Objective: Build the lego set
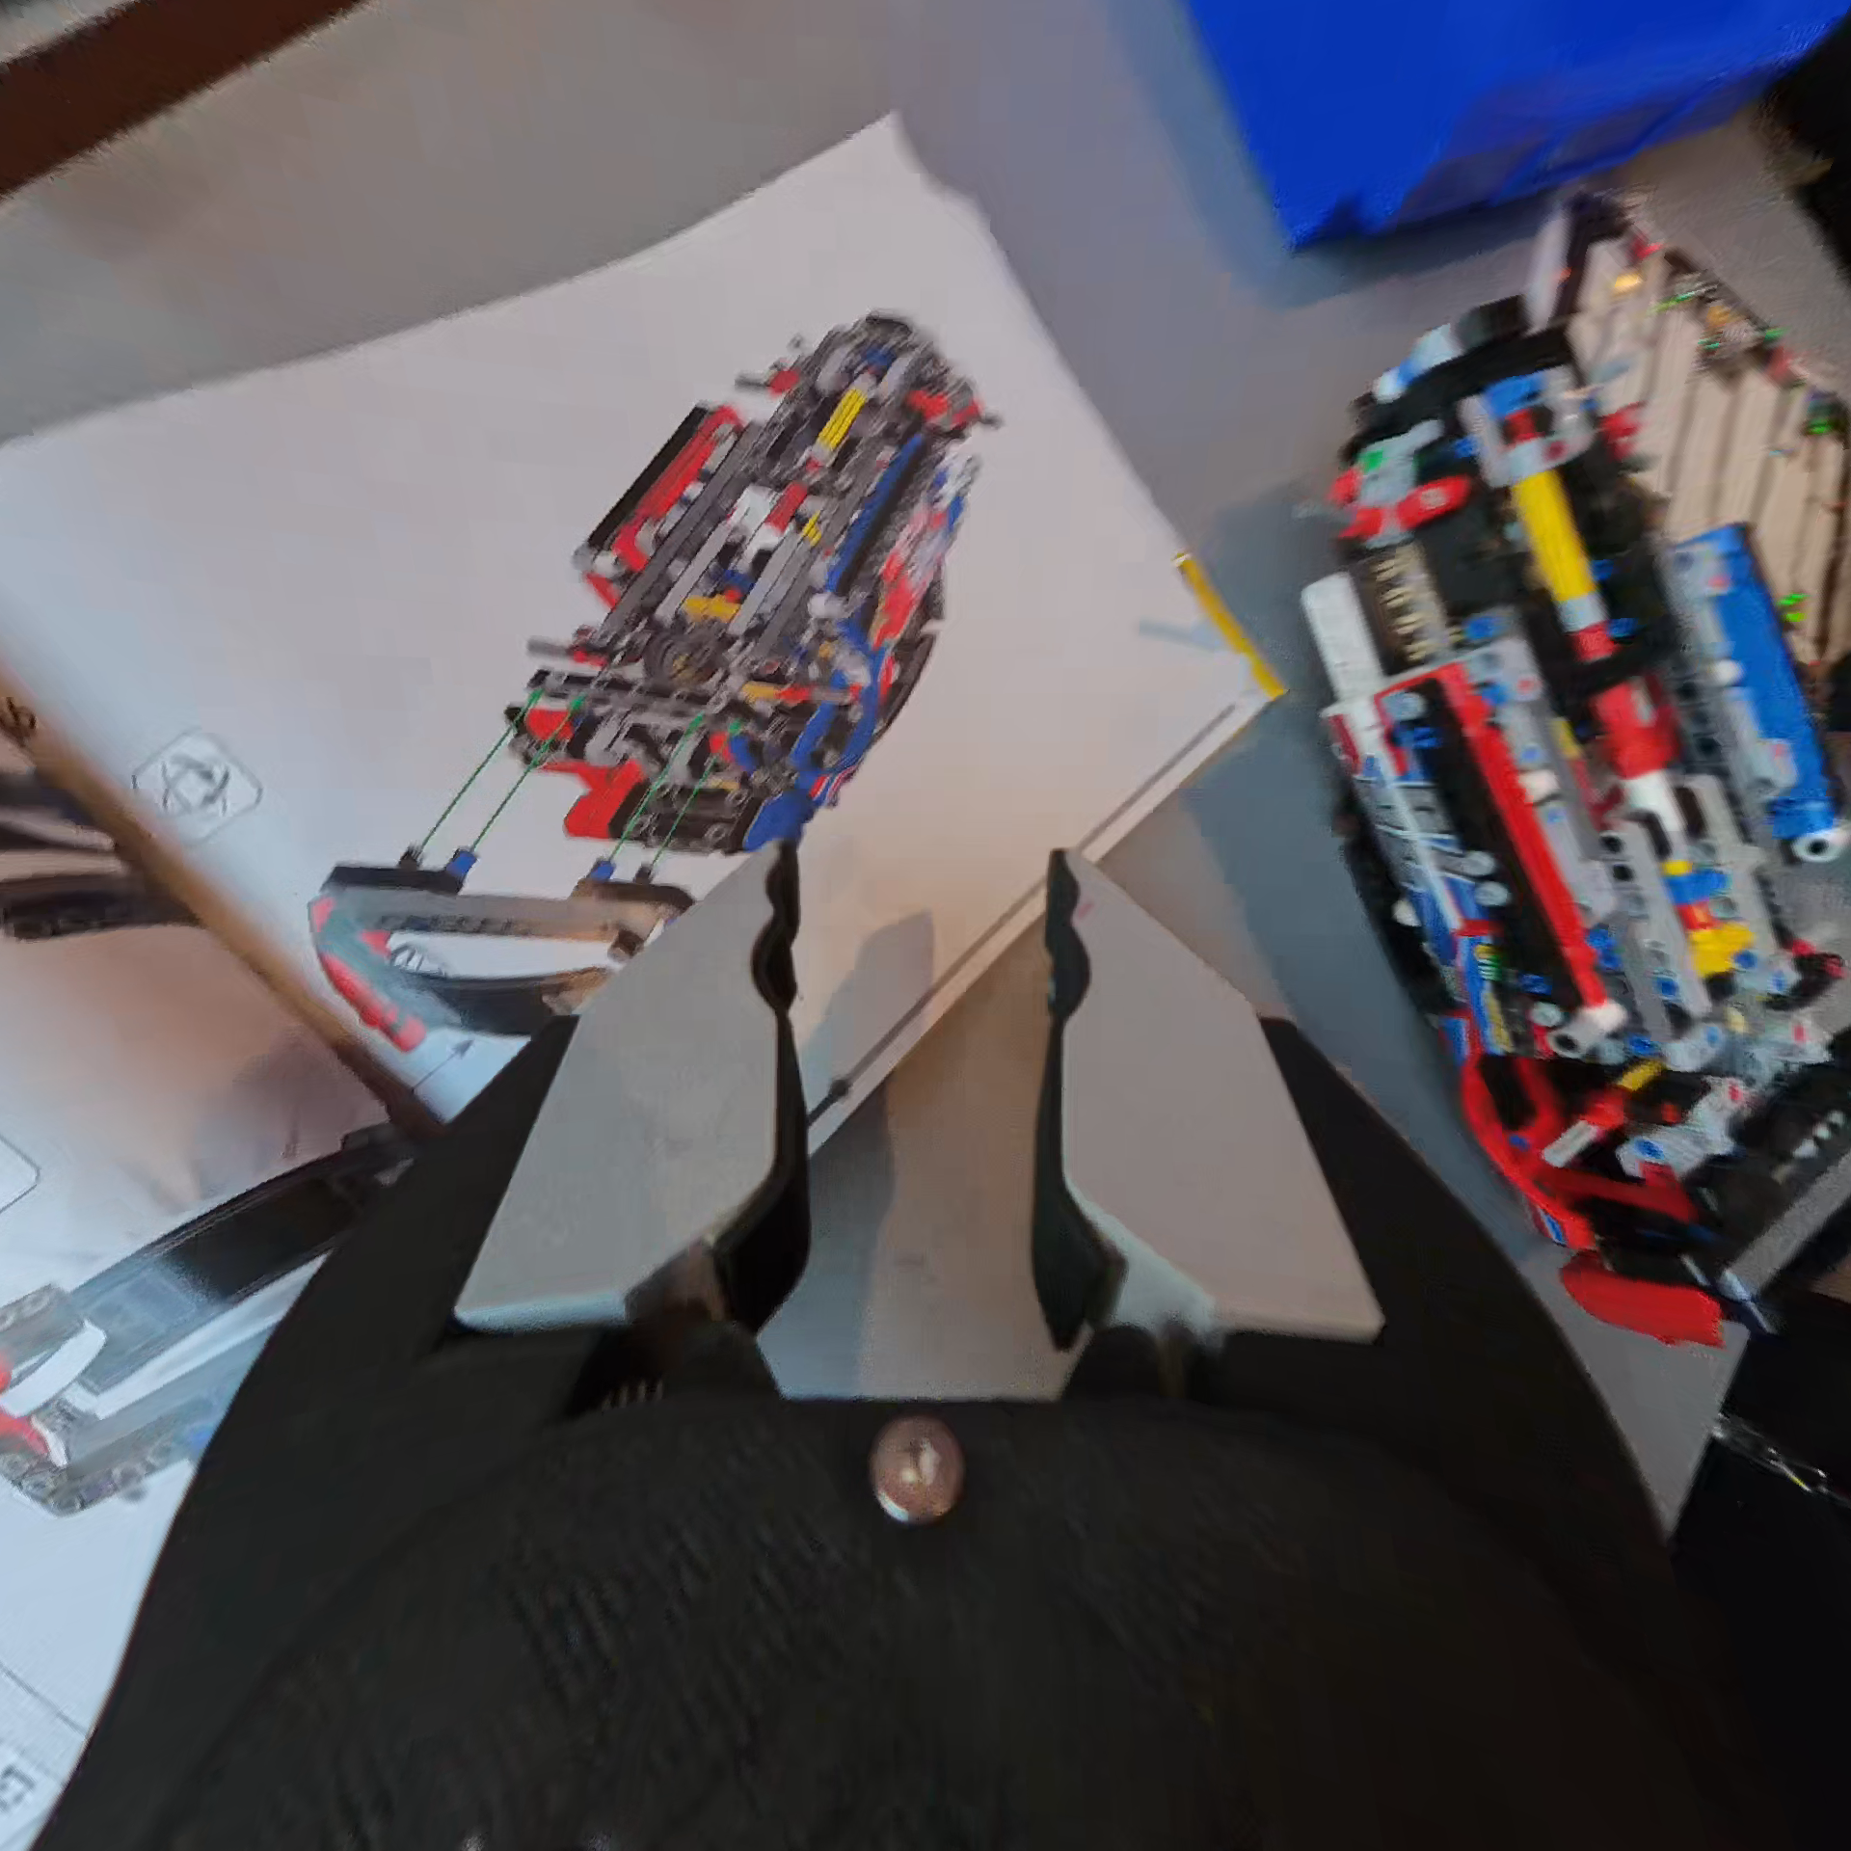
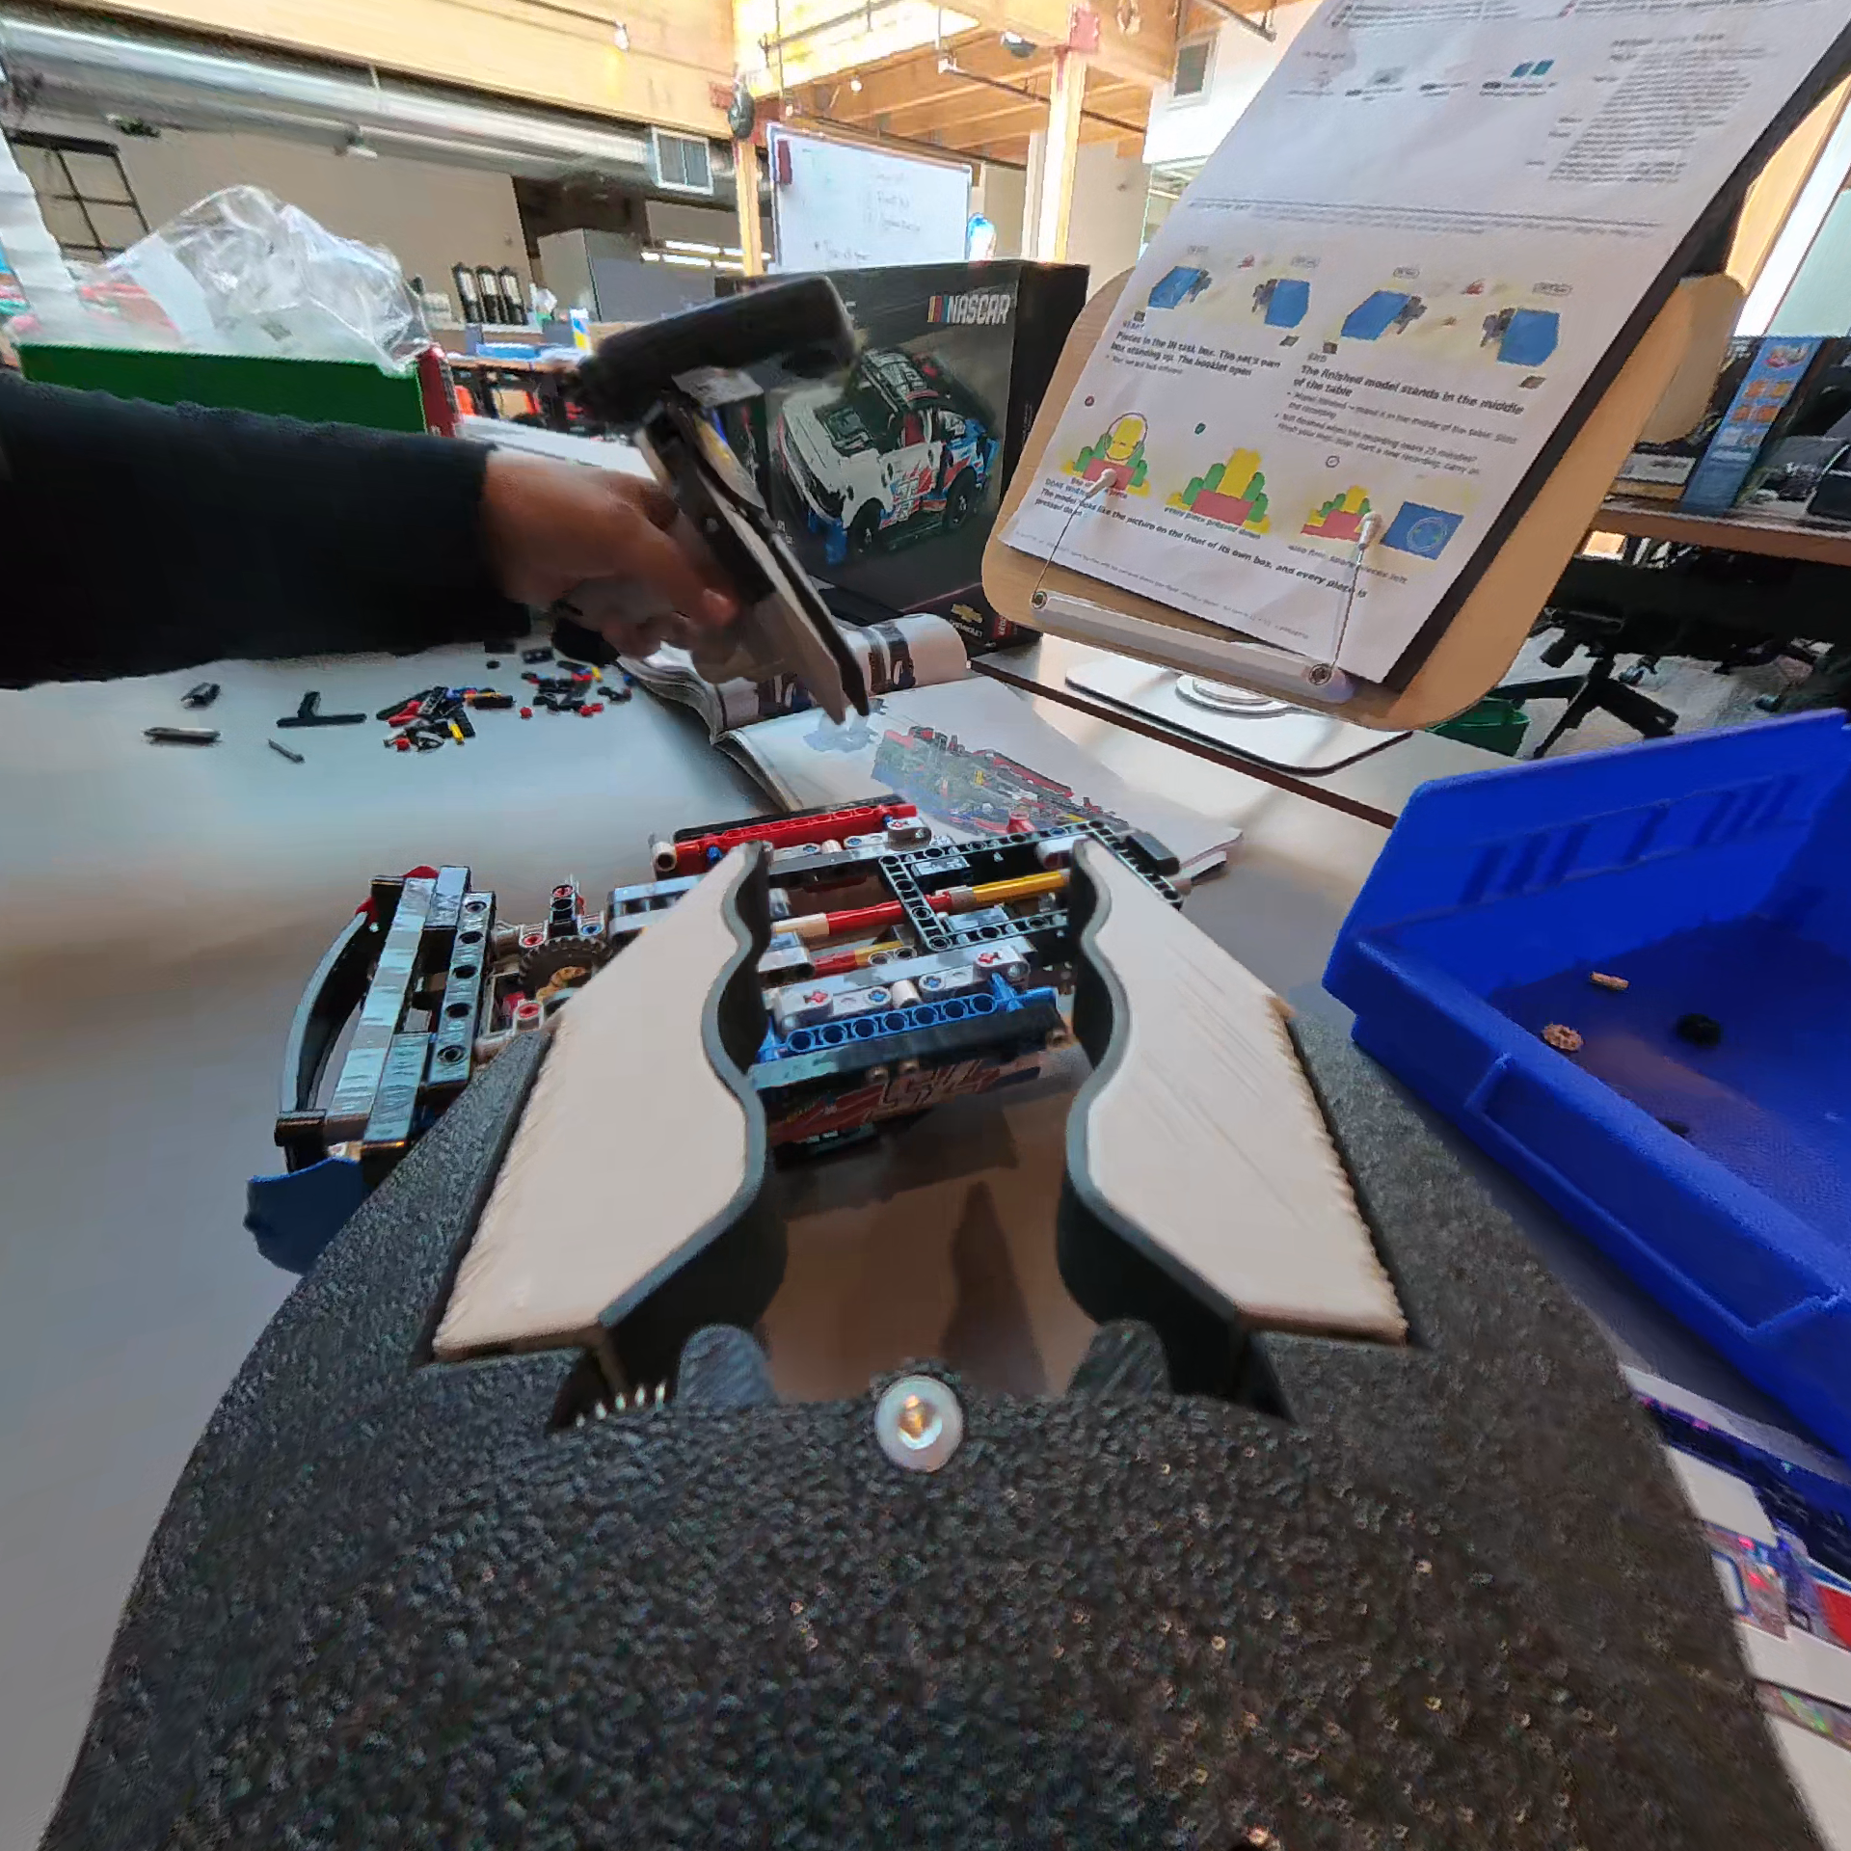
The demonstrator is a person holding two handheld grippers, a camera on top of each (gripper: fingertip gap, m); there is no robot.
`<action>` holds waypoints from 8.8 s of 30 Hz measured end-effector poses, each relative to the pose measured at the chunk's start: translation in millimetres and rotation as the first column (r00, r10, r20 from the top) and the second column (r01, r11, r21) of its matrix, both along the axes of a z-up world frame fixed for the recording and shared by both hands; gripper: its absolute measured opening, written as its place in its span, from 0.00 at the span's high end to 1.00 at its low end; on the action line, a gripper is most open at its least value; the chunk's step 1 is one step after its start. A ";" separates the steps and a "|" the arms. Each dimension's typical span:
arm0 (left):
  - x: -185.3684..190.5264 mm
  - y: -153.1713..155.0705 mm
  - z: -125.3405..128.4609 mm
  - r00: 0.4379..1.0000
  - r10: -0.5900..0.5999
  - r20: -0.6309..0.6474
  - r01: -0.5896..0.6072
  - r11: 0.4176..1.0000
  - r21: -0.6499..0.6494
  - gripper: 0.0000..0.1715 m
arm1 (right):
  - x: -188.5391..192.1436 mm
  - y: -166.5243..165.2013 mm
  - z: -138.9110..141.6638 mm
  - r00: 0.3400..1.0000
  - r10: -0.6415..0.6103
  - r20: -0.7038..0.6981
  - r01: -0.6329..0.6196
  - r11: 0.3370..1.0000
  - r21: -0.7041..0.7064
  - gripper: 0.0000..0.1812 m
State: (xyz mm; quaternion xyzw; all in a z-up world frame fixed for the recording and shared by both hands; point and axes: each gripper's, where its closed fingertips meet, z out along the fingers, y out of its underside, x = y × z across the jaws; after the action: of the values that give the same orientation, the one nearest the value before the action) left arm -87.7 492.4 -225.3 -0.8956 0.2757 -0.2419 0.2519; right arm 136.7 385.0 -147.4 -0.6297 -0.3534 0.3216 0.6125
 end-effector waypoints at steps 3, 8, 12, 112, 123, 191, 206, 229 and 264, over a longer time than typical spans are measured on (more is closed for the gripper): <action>0.2 1.3 -4.5 0.989 -0.047 -0.141 0.054 0.997 0.049 0.46 | 2.3 6.3 -0.7 0.999 -0.022 -0.041 0.022 1.000 -0.008 0.69; -11.0 3.4 -55.4 0.912 -0.089 -0.401 0.090 0.996 -0.017 0.43 | 5.1 6.6 -11.9 0.998 -0.036 -0.048 0.034 0.999 -0.039 0.71; -14.9 13.1 -54.2 0.939 -0.026 -0.344 0.043 0.998 0.043 0.54 | 11.8 2.1 -0.9 0.998 -0.046 -0.052 0.046 0.999 -0.001 0.72; 34.1 15.9 -45.3 0.999 0.032 0.036 -0.033 0.999 0.012 0.85 | -109.6 173.3 -89.4 0.846 0.281 0.452 0.164 0.671 -0.724 0.82; 33.1 -4.0 -34.1 0.996 -0.034 0.086 0.033 0.999 0.012 0.68 | -147.3 167.7 -63.1 0.941 0.281 0.187 0.001 0.550 -0.835 1.00; 126.3 -226.3 -19.0 0.927 0.071 0.367 0.054 0.946 -0.319 0.53 | 40.9 -24.1 -80.1 0.870 0.462 -0.171 -0.260 0.134 -0.956 0.74; 72.6 -183.3 24.8 0.949 -0.264 0.172 0.239 0.959 0.155 0.68 | -0.7 -20.9 -8.7 0.895 0.424 -0.139 -0.407 0.646 -0.646 0.79; 29.2 -189.0 26.9 0.830 -0.056 -0.555 0.544 0.297 0.785 0.72 | -44.3 -89.1 -92.4 0.552 -0.288 0.782 -0.422 0.713 0.560 0.61; -15.1 -221.4 36.2 0.960 -0.181 0.213 0.078 0.905 0.417 0.57 | 76.8 -94.1 -4.6 0.924 -0.286 0.256 0.304 0.952 -0.033 0.70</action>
State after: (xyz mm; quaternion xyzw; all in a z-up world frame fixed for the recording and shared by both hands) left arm -102.8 271.0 -189.1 -0.7665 0.3456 -0.3052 0.4472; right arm 213.5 290.9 -151.9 -0.7324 -0.3166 0.1571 0.5819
